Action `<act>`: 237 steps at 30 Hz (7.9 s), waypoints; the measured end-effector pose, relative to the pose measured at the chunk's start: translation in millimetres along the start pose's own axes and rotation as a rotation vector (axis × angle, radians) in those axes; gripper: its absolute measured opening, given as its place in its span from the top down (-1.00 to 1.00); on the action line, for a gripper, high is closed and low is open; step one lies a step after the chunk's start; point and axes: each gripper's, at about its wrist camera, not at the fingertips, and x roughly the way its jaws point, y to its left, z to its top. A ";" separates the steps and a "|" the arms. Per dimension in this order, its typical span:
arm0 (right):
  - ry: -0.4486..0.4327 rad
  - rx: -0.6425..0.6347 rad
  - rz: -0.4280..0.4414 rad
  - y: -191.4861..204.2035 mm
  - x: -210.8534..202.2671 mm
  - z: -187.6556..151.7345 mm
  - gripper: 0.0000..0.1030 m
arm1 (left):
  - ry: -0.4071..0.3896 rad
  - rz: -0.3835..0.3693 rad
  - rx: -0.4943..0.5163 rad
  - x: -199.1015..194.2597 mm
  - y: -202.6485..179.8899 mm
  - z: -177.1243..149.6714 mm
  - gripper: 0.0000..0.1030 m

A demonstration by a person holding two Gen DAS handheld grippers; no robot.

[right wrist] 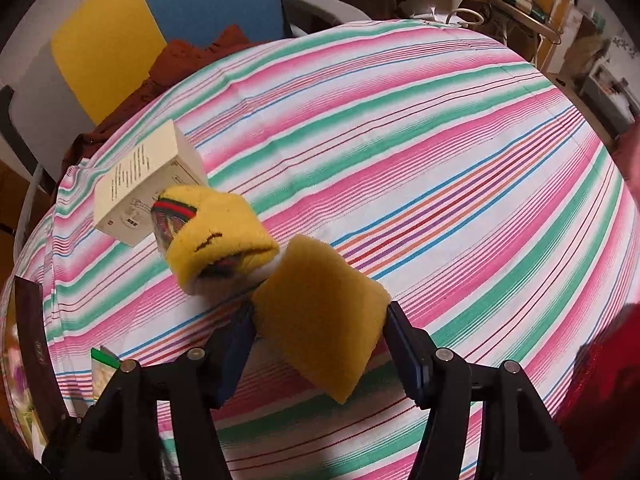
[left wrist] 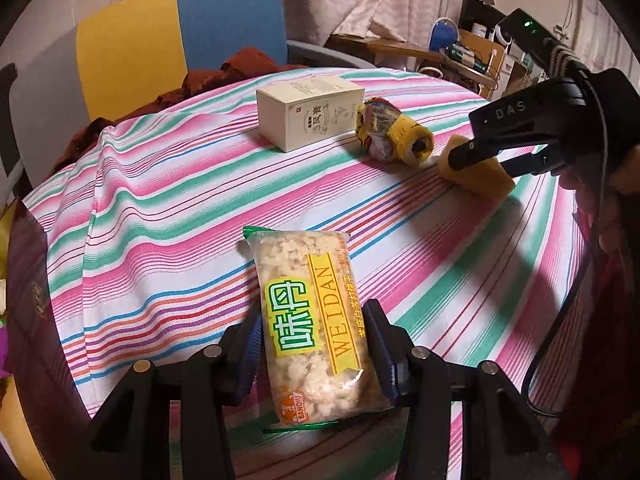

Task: Organize objects
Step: 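Lift the WEIDAN package with the left tool while the right tool holds the sponge, then carry the WEIDAN package and yellow sponge into the gold tray and open both tools, then move both tools back toward the cream box and yellow sock, then grasp the yellow knitted sock with the right tool, then grasp the cream paper box with the left tool while the right tool holds the sock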

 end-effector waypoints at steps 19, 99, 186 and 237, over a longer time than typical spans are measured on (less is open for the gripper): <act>-0.113 0.009 0.031 6.7 -14.1 6.0 -0.20 | -0.008 0.009 -0.050 -24.9 8.4 -7.5 0.11; -0.202 -0.623 0.528 372.1 -84.9 -112.8 -0.70 | -0.212 0.404 -0.578 -194.6 239.2 -112.2 0.11; -0.203 -0.326 0.286 190.4 -76.1 -116.9 -0.97 | -0.179 0.349 -0.386 -188.1 167.1 -85.6 -0.11; -0.113 -0.010 -0.012 36.7 -16.5 30.7 0.02 | -0.079 0.152 0.089 -55.6 44.3 92.1 -0.15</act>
